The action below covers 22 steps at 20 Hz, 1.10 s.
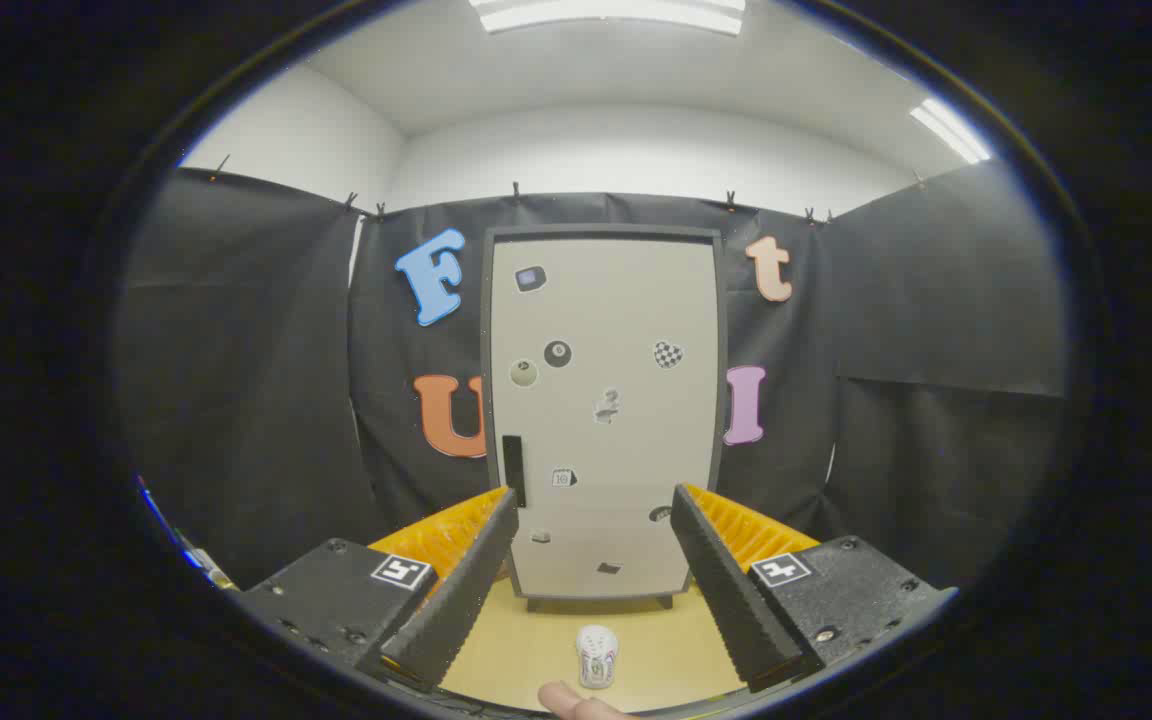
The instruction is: Open the shoe cabinet door, grab the shoes and put them into the shoe cabinet, then close the shoe cabinet door.
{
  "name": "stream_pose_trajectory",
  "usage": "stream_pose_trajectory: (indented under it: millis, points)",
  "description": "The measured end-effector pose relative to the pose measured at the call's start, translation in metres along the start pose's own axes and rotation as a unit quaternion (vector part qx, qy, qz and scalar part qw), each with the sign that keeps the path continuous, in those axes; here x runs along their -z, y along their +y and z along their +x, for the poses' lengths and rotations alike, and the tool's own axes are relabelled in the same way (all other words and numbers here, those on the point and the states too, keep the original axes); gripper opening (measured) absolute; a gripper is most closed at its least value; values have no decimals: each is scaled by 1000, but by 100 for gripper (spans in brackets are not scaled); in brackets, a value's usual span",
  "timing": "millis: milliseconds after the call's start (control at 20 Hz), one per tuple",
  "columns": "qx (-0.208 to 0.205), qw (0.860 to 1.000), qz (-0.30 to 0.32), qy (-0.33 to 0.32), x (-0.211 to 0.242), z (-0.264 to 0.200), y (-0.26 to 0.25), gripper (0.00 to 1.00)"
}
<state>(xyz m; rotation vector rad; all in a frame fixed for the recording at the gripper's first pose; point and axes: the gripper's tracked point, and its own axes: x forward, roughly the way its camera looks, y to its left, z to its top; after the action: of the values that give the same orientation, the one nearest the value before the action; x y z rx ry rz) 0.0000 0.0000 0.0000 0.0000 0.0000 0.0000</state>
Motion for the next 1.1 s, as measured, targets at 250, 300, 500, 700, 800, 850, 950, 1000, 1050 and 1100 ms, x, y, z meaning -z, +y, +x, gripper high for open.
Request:
stream_pose_trajectory:
  millis: [250, 300, 500, 700, 800, 850, 950, 1000, 1050, 1100]
  points:
    - [10, 1000, 11, -12, -11, 4, 9, 100]
    - [9, 1000, 11, -15, -11, 4, 7, 100]
    - [17, 1000, 7, -22, -8, 9, 18, 100]
    - [16, 1000, 0, -20, 0, 20, 22, 100]
    - [21, 1000, -4, -23, 5, 28, 22, 100]
    - [23, 999, -12, -23, 10, 34, 23, 100]
    - [28, 999, -25, -19, 20, 48, 22, 100]
    - [28, 999, -26, -14, 25, 56, 23, 100]
    - [23, 999, -23, -8, 30, 65, 27, 100]
    - [16, 1000, -20, -4, 33, 74, 32, 100]
